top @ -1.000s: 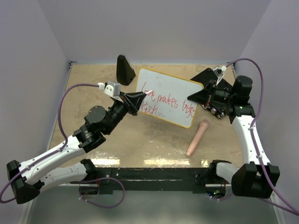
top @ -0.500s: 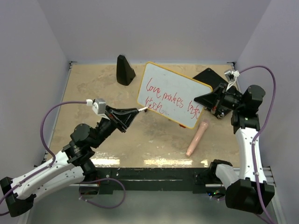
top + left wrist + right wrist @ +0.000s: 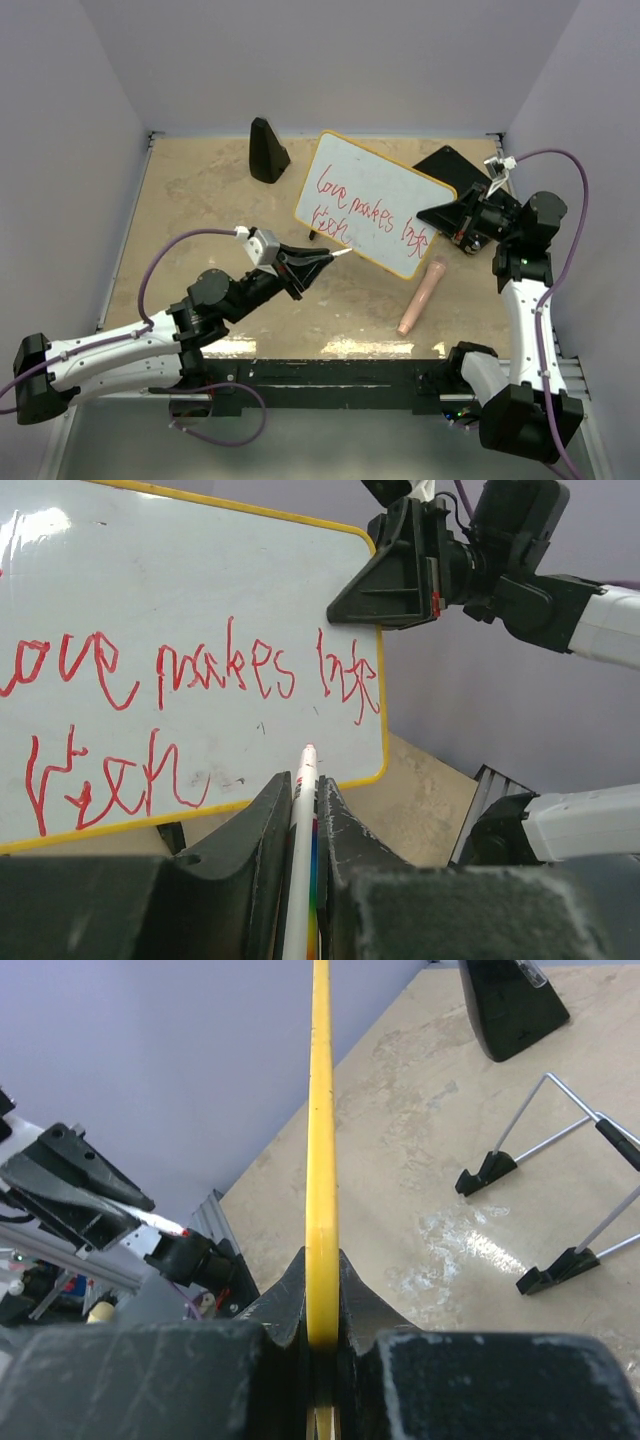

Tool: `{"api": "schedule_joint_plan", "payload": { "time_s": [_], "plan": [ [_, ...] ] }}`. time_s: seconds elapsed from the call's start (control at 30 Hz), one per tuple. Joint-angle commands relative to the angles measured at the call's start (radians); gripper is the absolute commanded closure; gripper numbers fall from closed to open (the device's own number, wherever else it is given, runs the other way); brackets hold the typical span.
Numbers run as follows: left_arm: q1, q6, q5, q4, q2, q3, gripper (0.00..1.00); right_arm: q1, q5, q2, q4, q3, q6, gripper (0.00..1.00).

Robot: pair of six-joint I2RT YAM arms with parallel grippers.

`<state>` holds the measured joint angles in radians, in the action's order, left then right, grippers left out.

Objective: Write a sentence on the whiteboard

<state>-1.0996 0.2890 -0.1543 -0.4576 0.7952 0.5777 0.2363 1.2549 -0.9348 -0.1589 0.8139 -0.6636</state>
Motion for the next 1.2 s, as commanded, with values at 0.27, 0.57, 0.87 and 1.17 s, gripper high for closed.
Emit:
{"api": "schedule_joint_plan", "payload": {
  "time_s": [0.27,0.57,0.87,1.17],
  "plan": [
    [-0.043,-0.087,-0.168,-0.109,0.079,0.053,1.00,0.024,-0.040,0.042,-0.116,-0.009,-0.090,1.00],
    [-0.043,-0.040,-0.179,-0.061,0.116,0.079,1.00,0.026,-0.031,0.040,-0.145,-0.022,-0.106,1.00],
    [-0.043,-0.054,-0.153,-0.072,0.194,0.132,1.00,0.024,-0.014,0.047,-0.145,-0.024,-0.100,1.00],
    [-0.049,-0.021,-0.197,-0.064,0.211,0.117,1.00,0.024,-0.002,0.057,-0.157,-0.032,-0.097,1.00]
  ]
}}
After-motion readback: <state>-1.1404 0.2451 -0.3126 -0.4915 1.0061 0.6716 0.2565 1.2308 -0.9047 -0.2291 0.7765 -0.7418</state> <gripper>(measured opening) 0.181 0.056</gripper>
